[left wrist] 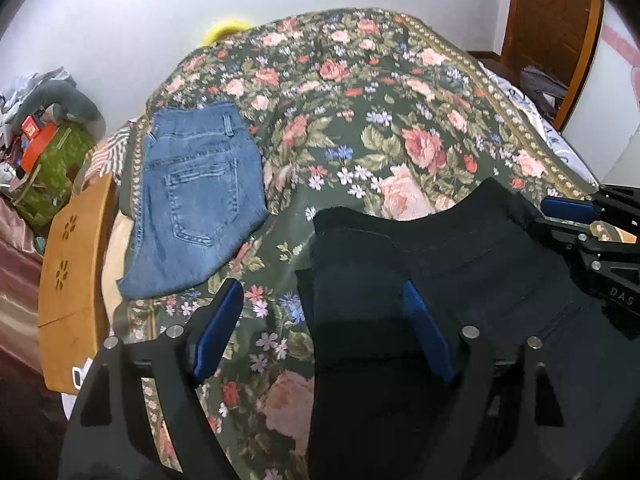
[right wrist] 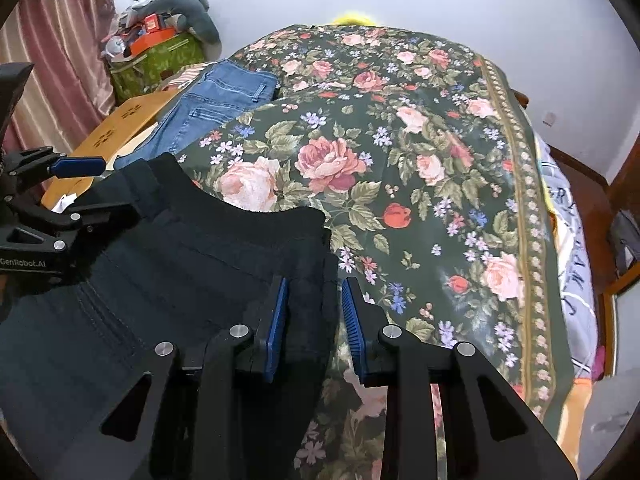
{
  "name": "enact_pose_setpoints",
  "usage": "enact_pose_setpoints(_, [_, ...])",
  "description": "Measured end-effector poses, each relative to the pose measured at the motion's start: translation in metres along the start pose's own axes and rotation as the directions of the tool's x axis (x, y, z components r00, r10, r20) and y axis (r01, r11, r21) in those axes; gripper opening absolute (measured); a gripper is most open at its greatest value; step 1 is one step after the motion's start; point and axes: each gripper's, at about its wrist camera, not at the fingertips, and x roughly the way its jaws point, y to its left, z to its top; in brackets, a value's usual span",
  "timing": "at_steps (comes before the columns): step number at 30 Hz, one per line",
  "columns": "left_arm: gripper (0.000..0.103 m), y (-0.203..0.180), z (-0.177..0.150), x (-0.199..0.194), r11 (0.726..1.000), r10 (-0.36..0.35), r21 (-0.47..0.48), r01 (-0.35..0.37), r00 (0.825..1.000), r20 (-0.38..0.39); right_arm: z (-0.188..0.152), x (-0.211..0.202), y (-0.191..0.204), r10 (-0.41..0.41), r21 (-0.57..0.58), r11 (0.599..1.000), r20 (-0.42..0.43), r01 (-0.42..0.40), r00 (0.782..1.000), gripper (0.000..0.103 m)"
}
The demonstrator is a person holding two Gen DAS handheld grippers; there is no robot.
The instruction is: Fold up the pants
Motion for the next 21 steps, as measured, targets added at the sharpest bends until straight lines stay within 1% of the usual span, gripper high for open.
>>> enact_pose_setpoints(1, [0.081,0.001,0.001,-0.005,1.000,0.001,-0.008,-0.001,1.000,0.009,0.001,-0.005,0.000,-0.005,0.004,1.000,0.010,0.005,1.000,0.025])
enact_pose_setpoints(3, [0.081,0.005,0.001,-0.023,0.999,-0.008,-0.033,0.010,0.999,0.046,0.002,-0.026,0.000,-0.004,0.020,1.000,0.067,0.003,0.998,0.025])
enact_pose_setpoints(4, [0.081,0.008,0.001,-0.032,0.999,-0.014,-0.043,0.017,0.998,0.064,0.002,-0.040,0.001,-0.001,0.031,1.000,0.104,-0.002,0.995,0.025])
enact_pose_setpoints(7, [0.081,0.011,0.000,-0.060,0.998,-0.021,-0.053,0.027,0.993,0.120,0.004,-0.069,0.004,0.012,0.047,0.999,0.167,-0.020,0.986,0.026])
enact_pose_setpoints(9, [0.081,0.013,-0.002,-0.078,0.998,-0.017,-0.055,0.026,0.987,0.157,0.004,-0.088,0.007,0.022,0.049,0.998,0.198,-0.032,0.980,0.033])
enact_pose_setpoints(11, [0.083,0.015,-0.003,-0.093,0.997,-0.033,-0.062,0.045,0.983,0.181,0.002,-0.103,0.012,0.026,0.042,0.998,0.227,-0.037,0.974,0.049])
enact_pose_setpoints(12, [0.088,0.016,-0.005,-0.097,0.996,-0.045,-0.068,0.058,0.982,0.184,0.000,-0.109,0.015,0.027,0.035,0.999,0.241,-0.036,0.970,0.053])
enact_pose_setpoints(13, [0.091,0.018,-0.006,-0.100,0.994,-0.058,-0.078,0.074,0.981,0.184,-0.002,-0.115,0.018,0.027,0.028,0.999,0.251,-0.035,0.968,0.063])
enact_pose_setpoints(14, [0.099,0.020,-0.008,-0.102,0.992,-0.072,-0.090,0.089,0.981,0.179,-0.005,-0.118,0.019,0.029,0.028,0.999,0.257,-0.038,0.966,0.076])
enact_pose_setpoints(15, [0.103,0.021,-0.010,-0.102,0.989,-0.090,-0.102,0.108,0.982,0.166,-0.007,-0.120,0.020,0.034,0.035,0.998,0.262,-0.045,0.964,0.083])
enact_pose_setpoints(16, [0.103,0.022,-0.012,-0.100,0.986,-0.110,-0.109,0.127,0.983,0.149,-0.010,-0.121,0.021,0.041,0.045,0.997,0.265,-0.055,0.963,0.091])
enact_pose_setpoints(17, [0.103,0.023,-0.014,-0.094,0.982,-0.133,-0.116,0.146,0.985,0.113,-0.014,-0.120,0.021,0.055,0.058,0.996,0.257,-0.072,0.965,0.092])
enact_pose_setpoints(19, [0.103,0.023,-0.017,-0.083,0.979,-0.152,-0.129,0.158,0.987,0.055,-0.020,-0.113,0.022,0.076,0.064,0.994,0.218,-0.092,0.973,0.093])
enact_pose_setpoints(21, [0.103,0.022,-0.021,-0.070,0.977,-0.165,-0.139,0.164,0.986,0.004,-0.027,-0.100,0.024,0.091,0.059,0.993,0.161,-0.102,0.983,0.093])
